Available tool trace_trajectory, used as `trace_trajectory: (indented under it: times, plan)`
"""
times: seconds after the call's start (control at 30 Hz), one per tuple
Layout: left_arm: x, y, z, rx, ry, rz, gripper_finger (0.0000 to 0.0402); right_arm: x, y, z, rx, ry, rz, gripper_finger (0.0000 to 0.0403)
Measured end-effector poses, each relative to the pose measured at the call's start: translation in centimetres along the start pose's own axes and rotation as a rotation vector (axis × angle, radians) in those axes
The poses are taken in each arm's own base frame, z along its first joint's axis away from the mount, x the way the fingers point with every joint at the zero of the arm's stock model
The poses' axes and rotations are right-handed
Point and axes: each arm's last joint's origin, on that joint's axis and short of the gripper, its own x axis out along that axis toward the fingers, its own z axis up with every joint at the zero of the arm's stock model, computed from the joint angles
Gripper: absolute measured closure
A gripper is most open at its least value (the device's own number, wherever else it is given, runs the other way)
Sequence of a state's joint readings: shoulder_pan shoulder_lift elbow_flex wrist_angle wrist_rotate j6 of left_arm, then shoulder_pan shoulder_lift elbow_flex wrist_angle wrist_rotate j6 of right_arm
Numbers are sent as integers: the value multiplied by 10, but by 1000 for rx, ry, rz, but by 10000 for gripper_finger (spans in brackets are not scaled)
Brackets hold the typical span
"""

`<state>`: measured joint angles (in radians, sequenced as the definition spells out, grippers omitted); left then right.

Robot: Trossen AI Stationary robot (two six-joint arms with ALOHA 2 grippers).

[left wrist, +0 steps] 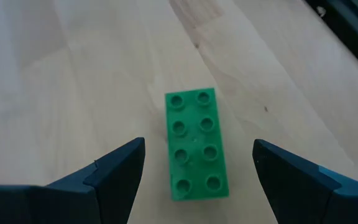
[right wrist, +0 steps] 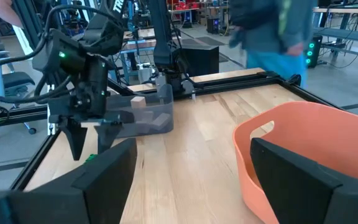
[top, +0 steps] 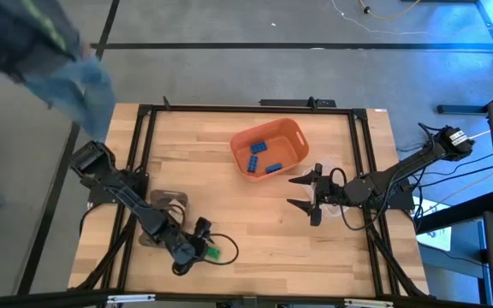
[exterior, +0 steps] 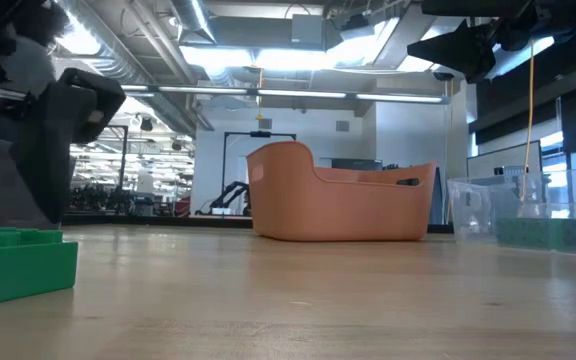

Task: Sort & place blocks by color
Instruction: Put the green game piece into the transparent bin

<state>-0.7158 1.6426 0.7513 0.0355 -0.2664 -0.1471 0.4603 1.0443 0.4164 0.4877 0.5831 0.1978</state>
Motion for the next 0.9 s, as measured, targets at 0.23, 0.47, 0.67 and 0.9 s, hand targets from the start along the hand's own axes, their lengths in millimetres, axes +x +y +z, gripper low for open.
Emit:
trace_trajectory:
  times: [0.23,0.47,0.67,0.9]
  plan:
    - [9,-1,-3,-31,6,-26,110,0,0,0,-1,0,0,86]
    - [12,9,-3,-123,21,4,110,0,0,0,-1,0,0,86]
    - [14,15,-4,-149,40,0,110,0,0,0,2,0,0,86]
    - [14,16,-8,-142,84,-7,113,0,0,0,0,0,0,86]
